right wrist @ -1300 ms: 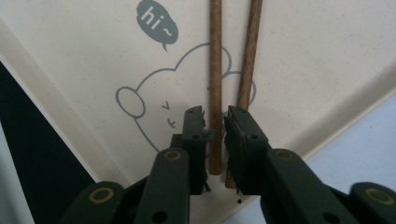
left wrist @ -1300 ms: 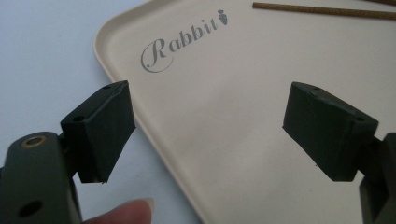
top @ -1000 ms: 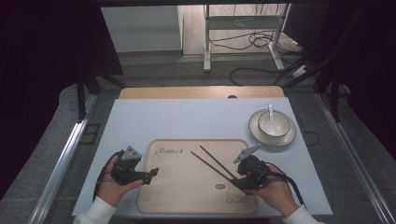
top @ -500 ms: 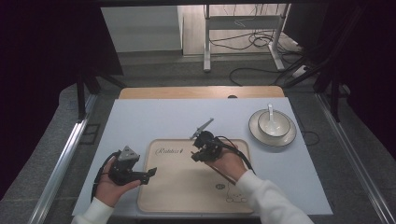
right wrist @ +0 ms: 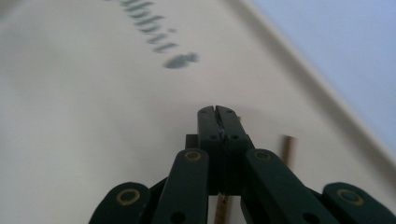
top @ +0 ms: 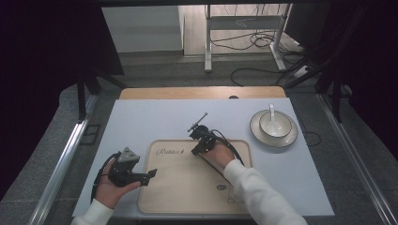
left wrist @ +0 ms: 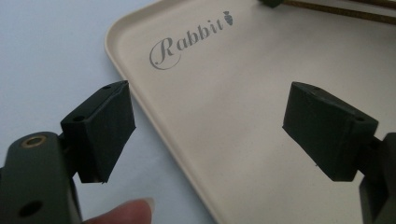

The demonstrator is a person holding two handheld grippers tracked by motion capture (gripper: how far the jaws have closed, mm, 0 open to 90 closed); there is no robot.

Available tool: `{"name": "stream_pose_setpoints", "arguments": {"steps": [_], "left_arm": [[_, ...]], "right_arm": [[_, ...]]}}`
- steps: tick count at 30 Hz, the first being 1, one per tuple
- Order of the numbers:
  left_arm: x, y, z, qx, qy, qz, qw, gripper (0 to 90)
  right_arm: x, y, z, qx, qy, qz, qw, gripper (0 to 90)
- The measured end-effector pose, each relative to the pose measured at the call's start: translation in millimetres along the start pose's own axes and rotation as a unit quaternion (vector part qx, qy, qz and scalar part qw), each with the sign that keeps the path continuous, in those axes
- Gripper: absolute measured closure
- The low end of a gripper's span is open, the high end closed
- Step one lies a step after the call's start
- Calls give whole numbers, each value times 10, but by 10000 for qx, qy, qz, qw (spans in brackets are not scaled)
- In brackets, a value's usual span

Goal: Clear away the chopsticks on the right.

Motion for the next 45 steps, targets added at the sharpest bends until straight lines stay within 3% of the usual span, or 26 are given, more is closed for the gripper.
{"name": "stream_pose_setpoints", "arguments": {"steps": [7,11,15,22,28,34,37,42,45], "left_arm": [[2,-12,6,15,-21,-6,10000,169],[7,-16,9,11,-19,-5,10000,169],[13,-20,7,16,-18,-4,10000,169],[19,-18,6,13,-10,-9,10000,169],[21,-21,10,13,8,-31,10000,169],[30,-49,23,37,23,-45,10000,169],[36,-53,32,40,30,-30,10000,169],[30,-30,48,-29,44,-9,10000,169],[16,-16,38,-41,0,-7,10000,169]], "right_arm": [[-365,143,-58,-199,-506,-297,9981,890],[-547,232,-129,-236,-655,-452,9965,891],[-732,344,-215,-318,-798,-756,9934,891],[-977,490,-392,-372,-1092,-1029,9880,891],[-1106,628,-565,-420,-1249,-1253,9833,891],[-1148,724,-678,-493,-1261,-1295,9823,890],[-1101,796,-661,-705,-1176,-1121,9842,890],[-837,991,-623,-1233,-689,-568,9883,889],[-697,1149,-678,-1531,-358,-376,9868,889]]}}
Point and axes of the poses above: each handheld gripper's, and its own axes: y roughly backward along the jaws, z roughly out of its top, x roughly to its left, the point moved 6 cm from there along -y, roughly forward along the jaws, and after that the axes turned 13 degrees about -y, right-handed, at the moved point
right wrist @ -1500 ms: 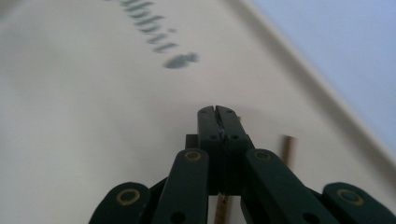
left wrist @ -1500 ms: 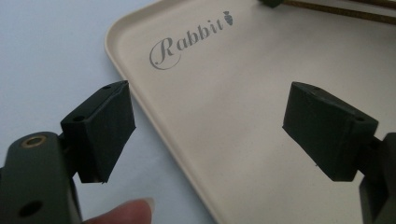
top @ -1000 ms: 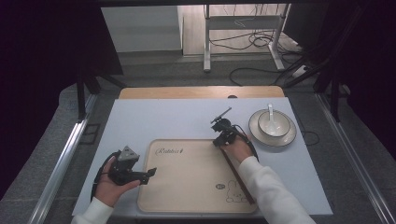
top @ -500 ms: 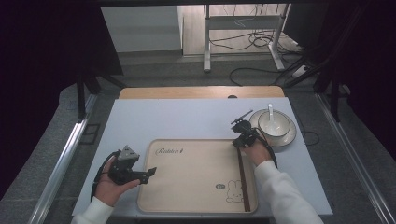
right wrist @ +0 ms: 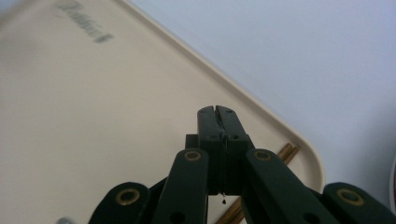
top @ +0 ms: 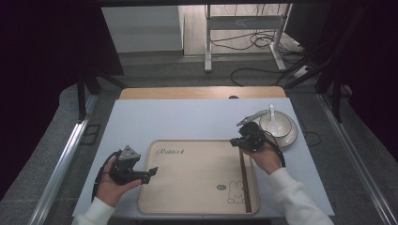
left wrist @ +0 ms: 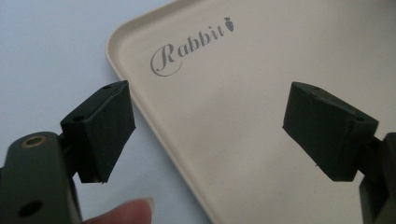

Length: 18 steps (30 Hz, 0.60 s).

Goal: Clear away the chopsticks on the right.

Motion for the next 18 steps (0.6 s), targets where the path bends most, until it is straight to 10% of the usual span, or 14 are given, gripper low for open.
{"name": "stream_pose_setpoints", "arguments": {"steps": [11,18], "left_arm": [[-23,18,-2,-13,-25,22,10000,169],[-14,-12,-10,29,-6,54,10000,168]], "right_arm": [[31,754,-558,-910,64,580,9941,845],[-74,891,-985,-1049,1,588,9927,484]]}}
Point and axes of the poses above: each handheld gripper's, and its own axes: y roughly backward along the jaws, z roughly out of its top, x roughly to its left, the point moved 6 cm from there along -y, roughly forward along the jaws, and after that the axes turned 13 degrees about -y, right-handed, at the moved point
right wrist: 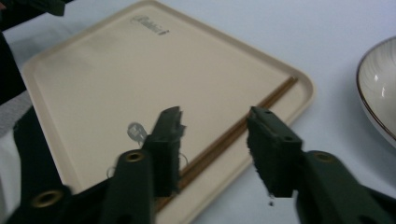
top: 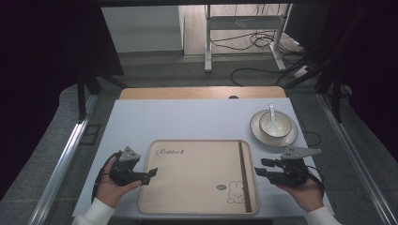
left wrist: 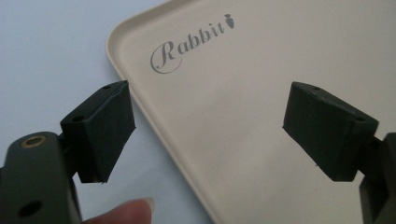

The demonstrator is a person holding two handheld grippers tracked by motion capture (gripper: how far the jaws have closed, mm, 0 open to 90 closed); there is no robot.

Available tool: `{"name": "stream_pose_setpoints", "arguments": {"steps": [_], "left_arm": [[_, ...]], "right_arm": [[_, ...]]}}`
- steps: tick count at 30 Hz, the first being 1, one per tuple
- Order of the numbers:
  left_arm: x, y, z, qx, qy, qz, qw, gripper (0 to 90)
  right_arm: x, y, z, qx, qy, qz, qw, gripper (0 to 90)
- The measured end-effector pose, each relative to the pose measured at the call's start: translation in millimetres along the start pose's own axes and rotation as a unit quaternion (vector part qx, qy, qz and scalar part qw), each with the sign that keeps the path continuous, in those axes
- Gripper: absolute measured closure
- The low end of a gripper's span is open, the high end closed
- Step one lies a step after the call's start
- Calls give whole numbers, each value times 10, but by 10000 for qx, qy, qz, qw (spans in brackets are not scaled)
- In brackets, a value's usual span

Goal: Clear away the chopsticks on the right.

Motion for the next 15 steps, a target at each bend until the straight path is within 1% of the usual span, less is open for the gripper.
{"name": "stream_pose_setpoints", "arguments": {"steps": [3,5,10,15], "left_arm": [[-7,-9,2,14,4,4,10000,168],[-8,-10,0,24,-13,8,10000,168],[8,-5,-16,21,12,17,10000,168],[21,-2,-29,30,28,30,10000,168]], "right_arm": [[-17,8,-25,-44,-46,-1,10000,410],[-29,-1,-16,-75,-58,-88,9999,378],[-37,-31,-16,-102,93,-237,9996,338],[-30,-67,-21,-90,251,-303,9992,297]]}}
Point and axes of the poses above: each handheld gripper's, and its own axes: y roughly backward along the jaws, z roughly out of its top, x roughly to its left, the point moved 6 cm from there along -y, roughly forward along the jaws, and after that the axes turned 13 degrees about -y, right-handed, at the moved point
